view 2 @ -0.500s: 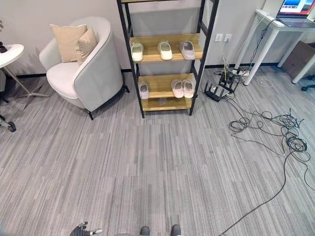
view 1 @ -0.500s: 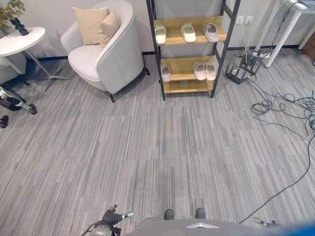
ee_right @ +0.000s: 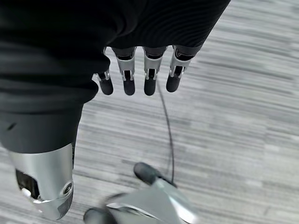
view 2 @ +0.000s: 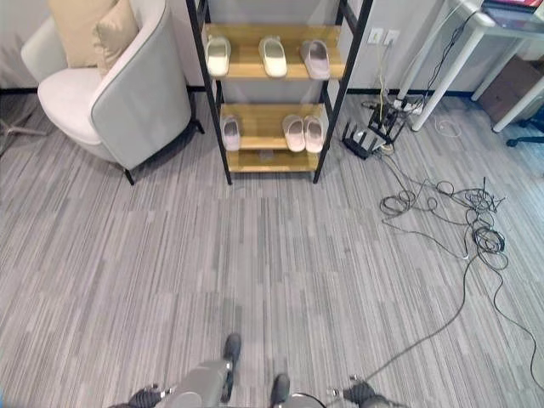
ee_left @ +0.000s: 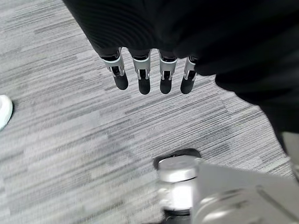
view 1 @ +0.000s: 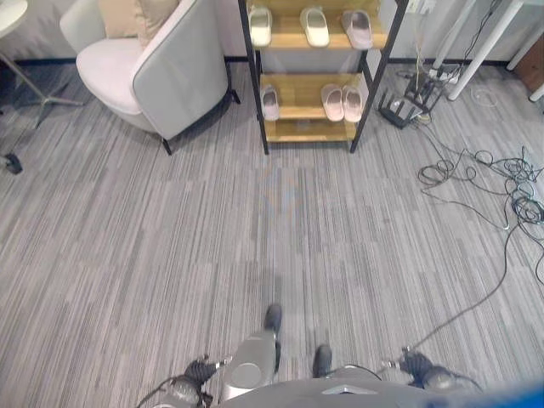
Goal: Arrange the slippers neatly on the shoe rack.
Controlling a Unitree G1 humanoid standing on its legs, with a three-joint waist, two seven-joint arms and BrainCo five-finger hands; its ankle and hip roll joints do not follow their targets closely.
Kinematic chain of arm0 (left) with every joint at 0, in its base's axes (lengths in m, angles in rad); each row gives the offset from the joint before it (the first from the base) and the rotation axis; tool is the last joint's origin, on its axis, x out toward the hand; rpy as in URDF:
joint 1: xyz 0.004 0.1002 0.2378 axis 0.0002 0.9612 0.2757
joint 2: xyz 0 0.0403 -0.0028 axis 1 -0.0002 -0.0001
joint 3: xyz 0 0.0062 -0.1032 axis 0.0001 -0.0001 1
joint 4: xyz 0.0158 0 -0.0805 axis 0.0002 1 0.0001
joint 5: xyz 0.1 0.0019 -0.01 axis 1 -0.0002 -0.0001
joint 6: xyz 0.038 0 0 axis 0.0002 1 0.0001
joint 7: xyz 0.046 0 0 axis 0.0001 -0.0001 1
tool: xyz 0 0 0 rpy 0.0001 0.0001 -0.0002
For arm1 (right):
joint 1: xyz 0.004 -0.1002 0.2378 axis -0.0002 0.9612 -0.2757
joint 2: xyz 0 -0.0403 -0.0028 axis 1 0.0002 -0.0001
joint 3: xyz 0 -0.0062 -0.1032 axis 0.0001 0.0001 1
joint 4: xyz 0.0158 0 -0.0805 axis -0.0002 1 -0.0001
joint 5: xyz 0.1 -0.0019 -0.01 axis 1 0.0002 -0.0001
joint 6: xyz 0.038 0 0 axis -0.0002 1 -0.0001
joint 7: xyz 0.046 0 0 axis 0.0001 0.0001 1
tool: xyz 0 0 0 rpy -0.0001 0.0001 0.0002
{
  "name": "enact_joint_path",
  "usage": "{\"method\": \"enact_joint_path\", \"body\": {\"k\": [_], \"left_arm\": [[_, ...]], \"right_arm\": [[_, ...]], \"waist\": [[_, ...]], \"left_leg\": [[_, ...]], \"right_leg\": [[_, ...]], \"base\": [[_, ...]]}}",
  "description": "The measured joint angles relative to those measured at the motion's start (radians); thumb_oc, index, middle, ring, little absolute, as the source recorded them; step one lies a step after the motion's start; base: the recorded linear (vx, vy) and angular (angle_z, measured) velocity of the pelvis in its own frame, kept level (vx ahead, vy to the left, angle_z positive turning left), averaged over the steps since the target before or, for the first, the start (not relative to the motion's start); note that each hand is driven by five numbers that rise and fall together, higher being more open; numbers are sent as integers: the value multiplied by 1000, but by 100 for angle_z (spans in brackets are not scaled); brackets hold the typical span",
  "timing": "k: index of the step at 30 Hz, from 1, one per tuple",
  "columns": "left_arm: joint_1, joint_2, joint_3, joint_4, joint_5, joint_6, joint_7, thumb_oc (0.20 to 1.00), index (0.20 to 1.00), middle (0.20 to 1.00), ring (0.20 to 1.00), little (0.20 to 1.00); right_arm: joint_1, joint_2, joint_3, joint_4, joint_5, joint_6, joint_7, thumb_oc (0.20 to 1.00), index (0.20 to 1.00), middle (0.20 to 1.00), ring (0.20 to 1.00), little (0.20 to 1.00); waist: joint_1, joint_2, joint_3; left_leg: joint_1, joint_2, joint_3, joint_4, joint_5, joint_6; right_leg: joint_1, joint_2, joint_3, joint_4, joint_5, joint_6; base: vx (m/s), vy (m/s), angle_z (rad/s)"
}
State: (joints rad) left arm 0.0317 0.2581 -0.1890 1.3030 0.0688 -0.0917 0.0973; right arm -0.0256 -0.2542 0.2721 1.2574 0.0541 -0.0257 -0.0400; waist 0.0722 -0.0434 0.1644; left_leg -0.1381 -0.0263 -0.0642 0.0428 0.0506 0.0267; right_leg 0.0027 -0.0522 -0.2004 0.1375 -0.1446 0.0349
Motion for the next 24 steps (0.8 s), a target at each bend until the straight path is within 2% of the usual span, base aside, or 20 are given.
{"method": "enact_joint_path", "body": {"k": [1, 2, 3, 4, 6, 7, 8, 9, 10, 11, 12, 13, 14, 16, 18, 19, 20, 22, 23, 24], "left_arm": [[1, 5, 1, -1, 1, 2, 6, 1000, 1000, 1000, 1000, 1000], [-9, 12, -1, -8, 1, 2, 17, 1000, 1000, 1000, 1000, 1000], [-34, 27, -18, -20, 3, 5, 19, 1000, 1000, 1000, 1000, 1000], [-47, 37, -53, -25, 12, 8, 24, 1000, 1000, 1000, 1000, 1000], [-98, 59, -68, -49, 32, 8, 33, 1000, 1000, 1000, 1000, 1000], [-110, 67, -66, -55, 34, 7, 34, 1000, 1000, 1000, 1000, 1000], [-119, 67, -65, -65, 39, 7, 34, 1000, 1000, 1000, 1000, 1000], [-118, 62, -67, -81, 39, 2, 34, 1000, 1000, 1000, 1000, 1000], [-97, 63, -77, -116, 41, 0, 35, 1000, 1000, 1000, 1000, 1000], [-86, 65, -88, -143, 43, -4, 35, 1000, 1000, 1000, 1000, 1000], [-82, 59, -87, -158, 43, -15, 35, 1000, 1000, 1000, 1000, 1000], [-81, 54, -85, -157, 43, -15, 36, 1000, 1000, 1000, 1000, 1000], [-75, 35, -81, -147, 42, -12, 36, 1000, 1000, 1000, 1000, 1000], [-52, 23, -75, -136, 42, -13, 35, 1000, 1000, 1000, 1000, 1000], [-51, 29, -77, -131, 43, -11, 36, 1000, 1000, 1000, 1000, 1000], [-63, 29, -79, -128, 43, -6, 37, 1000, 1000, 1000, 1000, 1000], [-61, 33, -71, -130, 44, -9, 41, 1000, 1000, 1000, 1000, 1000], [-67, 32, -86, -115, 71, -7, 38, 1000, 1000, 1000, 1000, 1000], [-78, 22, -87, -107, 80, -7, 38, 1000, 1000, 1000, 1000, 1000], [-84, 11, -87, -112, 81, -8, 38, 1000, 1000, 1000, 1000, 1000]], "right_arm": [[-11, 8, 15, -72, 0, -3, 8, 1000, 1000, 1000, 1000, 1000], [-12, 17, 15, -100, 0, -3, 9, 1000, 1000, 1000, 1000, 1000], [-18, 24, 11, -129, 0, -2, 15, 1000, 1000, 1000, 1000, 1000], [-24, 23, 1, -156, 0, -5, 14, 1000, 1000, 1000, 1000, 1000], [-20, 20, 16, -210, -1, -6, 15, 1000, 1000, 1000, 1000, 1000], [-18, 10, 32, -201, -25, -4, 16, 1000, 1000, 1000, 1000, 1000], [-18, 3, 27, -185, -44, -3, 15, 1000, 1000, 1000, 1000, 1000], [-15, -17, 1, -156, -65, -4, 13, 1000, 1000, 1000, 1000, 1000], [-14, -23, -9, -153, -65, -6, 13, 1000, 1000, 1000, 1000, 1000], [-6, -24, -22, -146, -65, -4, 11, 1000, 1000, 1000, 1000, 1000], [1, -30, -26, -130, -65, -3, 9, 1000, 1000, 1000, 1000, 1000], [7, -39, -26, -130, -63, -5, 7, 1000, 1000, 1000, 1000, 1000], [4, -57, -28, -127, -56, -4, 3, 1000, 1000, 1000, 1000, 1000], [-5, -74, -29, -127, -56, -14, -5, 1000, 1000, 1000, 1000, 1000], [-4, -78, -29, -124, -49, -18, -15, 1000, 1000, 1000, 1000, 1000], [-20, -72, -28, -123, -34, -26, -24, 1000, 1000, 1000, 1000, 1000], [-29, -67, -29, -127, -32, -29, -36, 1000, 1000, 1000, 1000, 1000], [-56, -67, -32, -120, -29, -26, -48, 1000, 1000, 1000, 1000, 1000], [-54, -72, -33, -116, -29, -25, -53, 1000, 1000, 1000, 1000, 1000], [-57, -76, -25, -100, -29, -26, -53, 1000, 1000, 1000, 1000, 1000]], "waist": [[-2, 7, -3], [-7, -5, -7], [-11, -23, -16], [-12, -18, -16], [-32, -10, -16], [-32, -8, -15], [-48, -1, -11], [-71, 22, -5], [-80, 38, -6], [-85, 49, -19], [-85, 40, -37], [-84, 28, -47], [-63, 45, -50], [-54, 30, -43], [-44, 16, -36], [-17, -29, -9], [-1, -56, 9], [-3, -69, 31], [-5, -60, 35], [2, -32, 39]], "left_leg": [[34, 11, 32, -11, -27, 27], [53, -13, 44, -4, -53, 49], [66, -48, 52, 16, -113, 80], [100, -59, 58, 1, -114, 83], [148, -68, 56, -36, -119, 58], [169, -73, 60, -40, -127, 45], [195, -76, 56, -42, -128, 43], [251, -76, 53, -43, -150, 7], [271, -66, 42, -42, -171, -26], [281, -58, 22, -38, -179, -38], [295, -70, 3, -14, -178, -38], [297, -85, -1, 3, -179, -38], [287, -80, 3, 45, -179, -41], [192, -87, 1, 280, -217, -75], [81, -12, 52, 539, -224, -87], [-31, 79, 90, 648, -218, -83], [-69, 92, 68, 582, -221, -85], [-115, 41, 52, 327, -214, -81], [-124, 6, 51, 204, -192, -69], [-129, -34, 63, 52, -111, -62]], "right_leg": [[-125, -41, -14, 293, -14, 63], [-194, -98, -20, 454, -15, 96], [-273, -171, -18, 620, 22, 147], [-308, -214, -54, 659, 13, 114], [-312, -217, -93, 327, 18, 87], [-302, -200, -112, 87, 77, 90], [-304, -183, -111, 9, 137, 92], [-312, -151, -110, -30, 201, 93], [-308, -114, -107, -6, 200, 83], [-304, -74, -98, 14, 195, 60], [-275, -14, -104, 2, 223, -25], [-235, -4, -122, -42, 213, -119], [-203, 8, -117, -87, 233, -133], [-128, 7, -104, -159, 230, -147], [-77, 27, -102, -175, 174, -170], [-47, 26, -101, -176, 149, -184], [-26, 21, -88, -186, 136, -174], [17, 0, -85, -219, 120, -152], [32, -11, -90, -230, 119, -138], [59, -8, -89, -233, 112, -96]], "base": [[325, 249, -72], [336, 187, -45], [323, 53, -19], [324, -102, -3], [405, -185, 2], [356, -174, -1], [446, -286, 5], [414, -325, 19], [358, -342, 25], [203, -325, 46], [187, -337, 58], [179, -349, 32], [95, -243, 1], [51, -245, 4], [92, -198, 32], [170, -112, 7], [258, -39, -18], [179, 12, -6], [207, 87, -11], [256, 99, -20]]}}
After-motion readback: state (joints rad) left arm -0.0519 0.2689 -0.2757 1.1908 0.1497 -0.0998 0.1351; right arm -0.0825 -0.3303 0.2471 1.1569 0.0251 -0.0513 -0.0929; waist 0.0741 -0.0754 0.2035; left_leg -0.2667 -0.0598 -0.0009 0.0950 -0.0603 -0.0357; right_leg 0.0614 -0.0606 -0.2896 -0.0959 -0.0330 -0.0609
